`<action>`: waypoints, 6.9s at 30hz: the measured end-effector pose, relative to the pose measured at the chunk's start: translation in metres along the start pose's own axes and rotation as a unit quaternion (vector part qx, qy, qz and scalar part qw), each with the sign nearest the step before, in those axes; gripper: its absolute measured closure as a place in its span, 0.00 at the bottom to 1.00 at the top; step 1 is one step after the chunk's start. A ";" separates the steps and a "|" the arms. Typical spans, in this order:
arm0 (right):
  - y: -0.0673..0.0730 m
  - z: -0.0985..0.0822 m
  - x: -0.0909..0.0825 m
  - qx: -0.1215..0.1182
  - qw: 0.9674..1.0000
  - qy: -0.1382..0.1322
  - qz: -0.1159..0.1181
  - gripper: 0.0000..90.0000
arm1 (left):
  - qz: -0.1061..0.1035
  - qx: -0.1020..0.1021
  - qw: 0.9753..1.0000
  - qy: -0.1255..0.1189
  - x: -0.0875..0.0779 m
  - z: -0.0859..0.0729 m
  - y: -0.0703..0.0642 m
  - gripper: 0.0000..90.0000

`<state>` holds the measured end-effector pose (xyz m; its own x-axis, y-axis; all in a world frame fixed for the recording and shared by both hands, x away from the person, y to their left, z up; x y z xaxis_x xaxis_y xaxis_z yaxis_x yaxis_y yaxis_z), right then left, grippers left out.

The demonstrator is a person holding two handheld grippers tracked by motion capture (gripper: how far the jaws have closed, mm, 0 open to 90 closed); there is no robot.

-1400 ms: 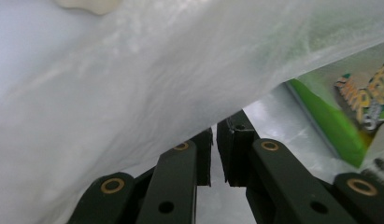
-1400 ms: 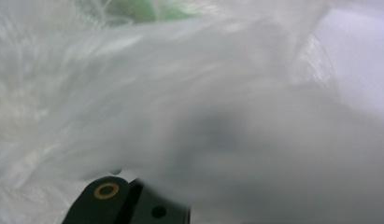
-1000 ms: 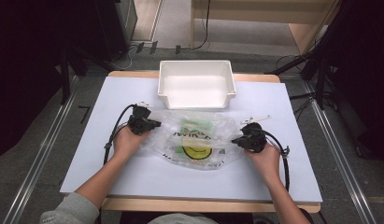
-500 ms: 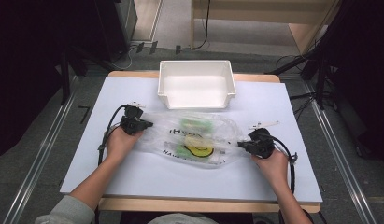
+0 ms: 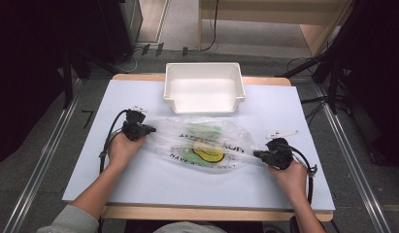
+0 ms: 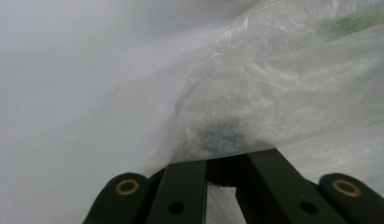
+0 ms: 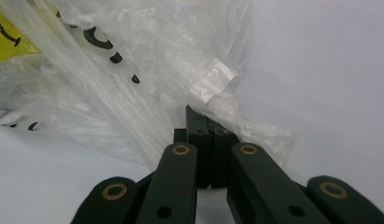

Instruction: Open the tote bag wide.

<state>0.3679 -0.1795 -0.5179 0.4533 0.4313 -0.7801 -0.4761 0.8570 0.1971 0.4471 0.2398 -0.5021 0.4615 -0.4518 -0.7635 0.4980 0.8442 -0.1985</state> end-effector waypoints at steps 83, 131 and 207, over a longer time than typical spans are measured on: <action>0.061 0.122 0.067 -0.072 0.996 -0.033 0.035 1.00 | -0.092 0.088 0.991 0.035 0.003 -0.023 -0.098 1.00; 0.009 0.120 0.088 -0.031 0.999 -0.013 -0.038 1.00 | -0.144 0.101 0.981 0.078 -0.045 -0.096 -0.115 1.00; 0.100 0.042 0.020 -0.114 0.991 -0.018 0.067 1.00 | -0.104 0.086 0.991 0.022 0.031 0.044 -0.085 1.00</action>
<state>0.3612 -0.0732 -0.4885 0.3992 0.5501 -0.7335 -0.6900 0.7071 0.1548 0.4514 0.1415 -0.4817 0.3045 -0.5943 -0.7444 0.6985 0.6706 -0.2496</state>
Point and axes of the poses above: each handheld gripper's, and its own axes: x roughly forward along the jaws, z roughly out of its top, y roughly to its left, the point moved 6 cm from there along x, roughly forward along the jaws, and after that the axes turned 3 degrees about -z, right-handed, at the moved point
